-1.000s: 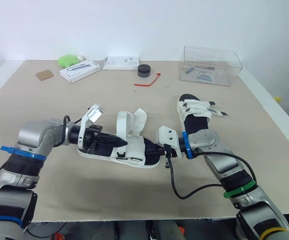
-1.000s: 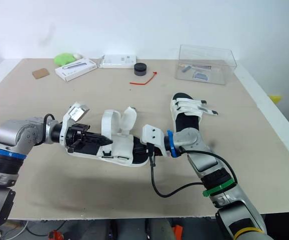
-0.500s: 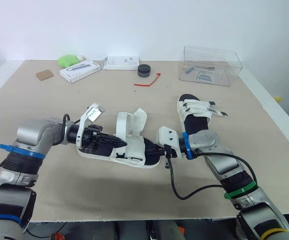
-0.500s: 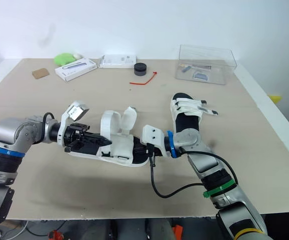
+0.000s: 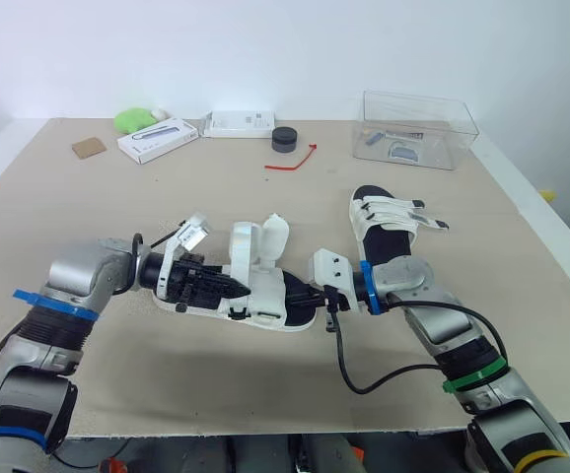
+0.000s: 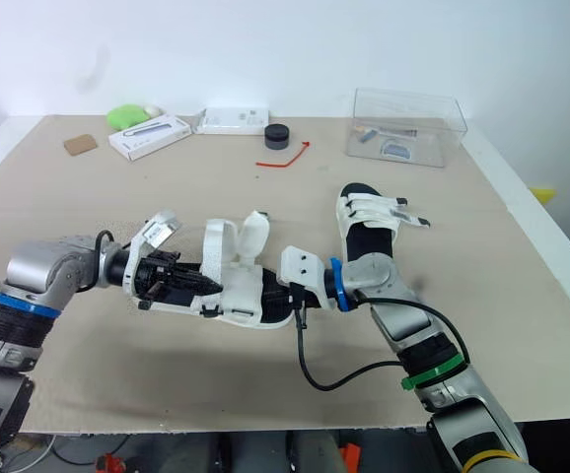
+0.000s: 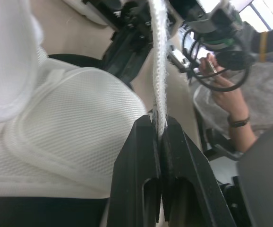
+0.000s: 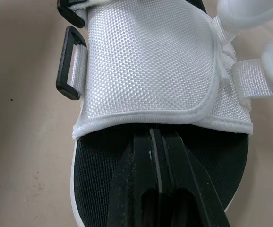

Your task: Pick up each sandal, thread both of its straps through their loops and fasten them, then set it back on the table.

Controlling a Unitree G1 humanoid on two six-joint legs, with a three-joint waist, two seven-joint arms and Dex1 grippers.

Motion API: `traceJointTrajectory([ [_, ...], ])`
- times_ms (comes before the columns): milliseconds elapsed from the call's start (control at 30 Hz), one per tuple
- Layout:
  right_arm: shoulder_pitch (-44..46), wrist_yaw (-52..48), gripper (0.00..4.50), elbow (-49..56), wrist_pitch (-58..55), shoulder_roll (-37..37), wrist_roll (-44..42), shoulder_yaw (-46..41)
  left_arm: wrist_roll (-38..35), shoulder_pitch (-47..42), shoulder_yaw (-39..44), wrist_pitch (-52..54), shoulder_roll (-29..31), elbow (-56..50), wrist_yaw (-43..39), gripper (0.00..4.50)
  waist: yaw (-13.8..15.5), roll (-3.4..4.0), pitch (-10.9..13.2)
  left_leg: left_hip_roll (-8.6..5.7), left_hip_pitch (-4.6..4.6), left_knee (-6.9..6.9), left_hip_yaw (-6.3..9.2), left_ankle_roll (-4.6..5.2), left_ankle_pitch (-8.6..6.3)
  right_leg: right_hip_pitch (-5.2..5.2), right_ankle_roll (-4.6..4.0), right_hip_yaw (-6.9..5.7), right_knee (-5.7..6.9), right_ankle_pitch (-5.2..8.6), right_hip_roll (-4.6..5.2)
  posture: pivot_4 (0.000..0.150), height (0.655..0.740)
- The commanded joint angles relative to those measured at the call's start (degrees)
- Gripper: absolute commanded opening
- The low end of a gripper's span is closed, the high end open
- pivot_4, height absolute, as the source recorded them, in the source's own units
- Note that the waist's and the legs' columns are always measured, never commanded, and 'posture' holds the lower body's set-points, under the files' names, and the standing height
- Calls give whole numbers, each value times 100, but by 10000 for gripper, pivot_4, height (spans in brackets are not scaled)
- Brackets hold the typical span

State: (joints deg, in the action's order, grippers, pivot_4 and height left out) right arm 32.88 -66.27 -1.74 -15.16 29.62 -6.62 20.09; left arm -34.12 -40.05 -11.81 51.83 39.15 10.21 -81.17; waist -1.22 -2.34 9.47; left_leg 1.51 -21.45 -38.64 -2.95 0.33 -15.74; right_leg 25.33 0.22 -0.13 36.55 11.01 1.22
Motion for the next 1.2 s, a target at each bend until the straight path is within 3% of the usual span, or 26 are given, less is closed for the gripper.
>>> traceJointTrajectory([
  [33,-22,-30,0,79,-30,65,-4,-37,51,-24,29,-74,-60,-73,27,590,0,0,0,0,0,0,0,1,0,0,0,0,0,0,2,1500,7400],
  [367,-11,-21,0,52,-17,33,2,-12,-96,340,0,64,99,-1023,-29,590,0,0,0,0,-1,0,-1,4,-2,0,1,2,1,0,5,1500,7400],
  [733,21,-56,0,-4,32,5,25,33,-85,696,131,289,204,-1221,346,590,-2,0,0,2,5,0,0,5,-3,-1,1,1,5,3,2,1500,7400],
  [833,29,-65,0,-19,42,2,33,40,-287,594,304,469,175,-1235,426,8259,-1,0,0,2,6,-1,0,5,-2,-1,2,1,8,5,1,1500,7400],
  [967,52,-75,0,-57,63,1,41,36,-504,361,654,433,51,-1239,654,26110,0,-1,0,2,6,-8,1,5,-2,-1,2,0,16,6,3,1500,7400],
  [1200,83,-68,0,-108,103,-15,63,43,-638,45,845,435,-71,-1138,881,26110,-5,-1,0,1,7,-12,1,4,-2,-1,-2,1,22,5,2,1500,7400],
])
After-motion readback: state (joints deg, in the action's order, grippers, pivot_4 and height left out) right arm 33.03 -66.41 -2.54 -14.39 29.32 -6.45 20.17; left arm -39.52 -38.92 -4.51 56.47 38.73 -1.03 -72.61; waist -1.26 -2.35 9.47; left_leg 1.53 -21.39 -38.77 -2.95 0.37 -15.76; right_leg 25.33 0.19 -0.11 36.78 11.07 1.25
